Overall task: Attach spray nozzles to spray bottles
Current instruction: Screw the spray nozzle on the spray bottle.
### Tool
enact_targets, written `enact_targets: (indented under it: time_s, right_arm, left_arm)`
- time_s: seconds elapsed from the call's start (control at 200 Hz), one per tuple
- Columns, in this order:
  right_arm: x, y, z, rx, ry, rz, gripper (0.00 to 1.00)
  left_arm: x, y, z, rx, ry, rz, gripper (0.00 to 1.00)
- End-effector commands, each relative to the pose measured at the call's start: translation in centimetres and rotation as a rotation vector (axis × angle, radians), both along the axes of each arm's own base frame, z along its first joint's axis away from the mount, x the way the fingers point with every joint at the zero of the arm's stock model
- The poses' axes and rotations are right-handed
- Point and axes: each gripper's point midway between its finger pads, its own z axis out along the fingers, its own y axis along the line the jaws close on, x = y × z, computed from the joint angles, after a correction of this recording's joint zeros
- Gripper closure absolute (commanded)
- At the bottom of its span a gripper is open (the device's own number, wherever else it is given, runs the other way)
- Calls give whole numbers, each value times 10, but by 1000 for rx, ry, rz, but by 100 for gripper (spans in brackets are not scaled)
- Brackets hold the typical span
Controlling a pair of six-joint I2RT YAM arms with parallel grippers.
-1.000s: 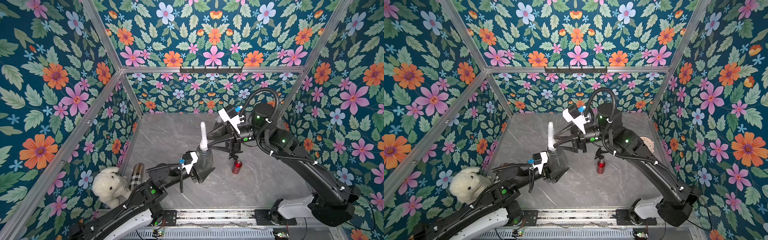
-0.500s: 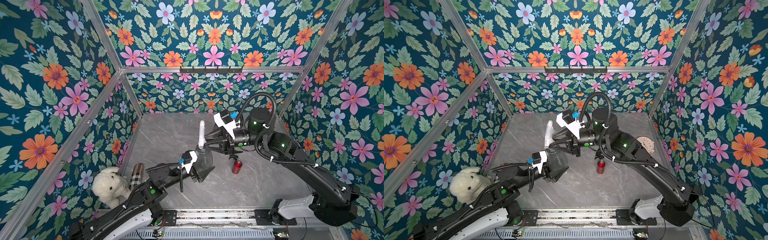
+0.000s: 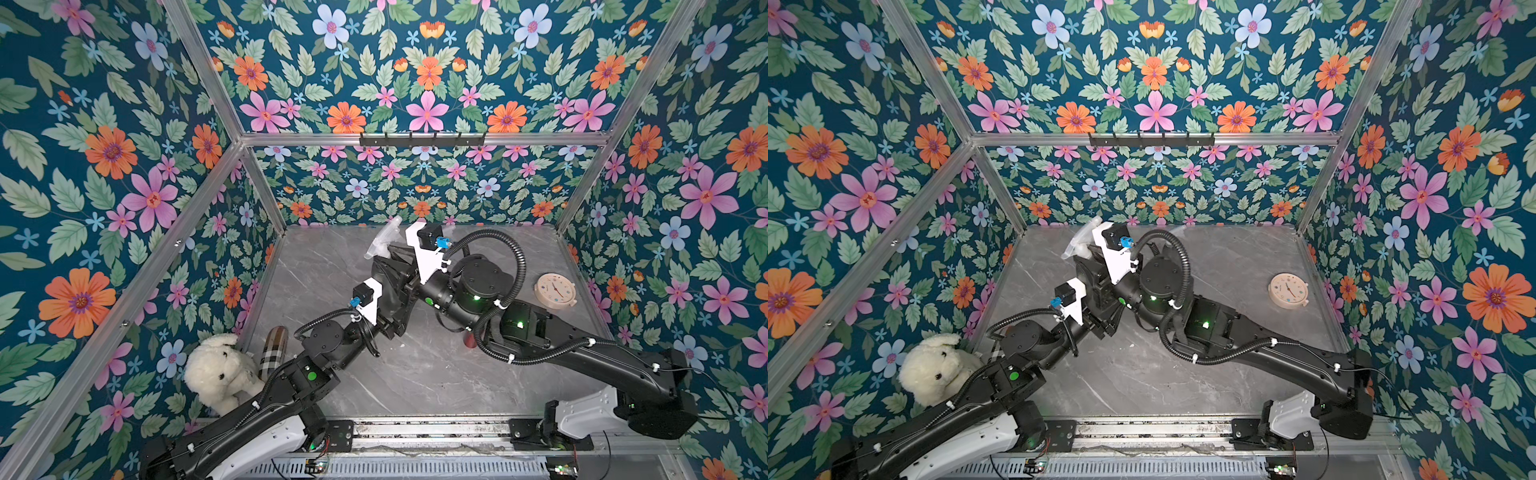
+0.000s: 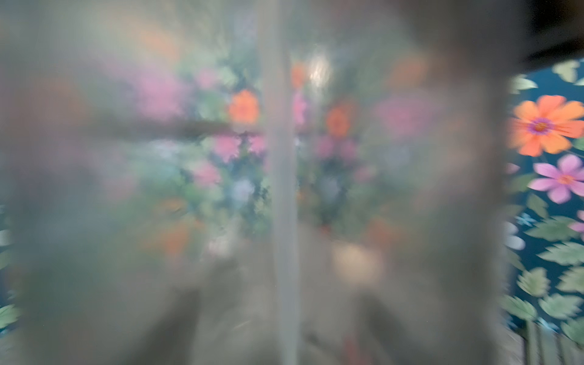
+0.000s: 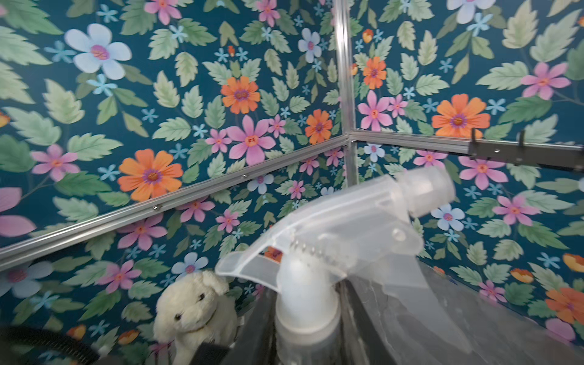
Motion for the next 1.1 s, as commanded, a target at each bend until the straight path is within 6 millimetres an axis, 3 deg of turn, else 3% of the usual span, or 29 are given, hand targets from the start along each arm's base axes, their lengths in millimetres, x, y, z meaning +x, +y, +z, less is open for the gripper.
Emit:
enact_targets:
  time_s: [0.0, 0.21, 0.385, 0.52, 0.73, 0.835, 0.93, 1.02, 1.095]
  right_arm:
    - [-11, 20, -103, -254, 245, 17, 77]
    - [-5, 25, -108, -166, 320, -31, 69]
    - [-11, 11, -78, -151, 209, 3, 54]
    - [-33, -8, -53, -121, 128, 103, 40]
    - [-82, -50, -31, -119, 46, 312, 33]
    - [-92, -69, -25, -145, 48, 407, 28]
    - [-75, -90, -13, -92, 84, 463, 28]
    - [-42, -113, 2, -18, 95, 375, 31]
    - [-25, -119, 11, -5, 73, 307, 32]
  left_arm:
    - [-5, -6, 18, 30, -115, -17, 100]
    - [3, -6, 11, 50, -101, 19, 100]
    - [3, -3, 10, 44, -88, 25, 100]
    - [3, -1, 10, 41, -73, 31, 100]
    - [-3, -1, 13, 31, -85, 4, 100]
    - [-11, -6, 12, 39, -105, -53, 100]
    - [-23, -9, 13, 38, -126, -116, 100]
    - [-29, -10, 12, 38, -123, -149, 100]
    - [-33, -11, 10, 39, -117, -170, 100]
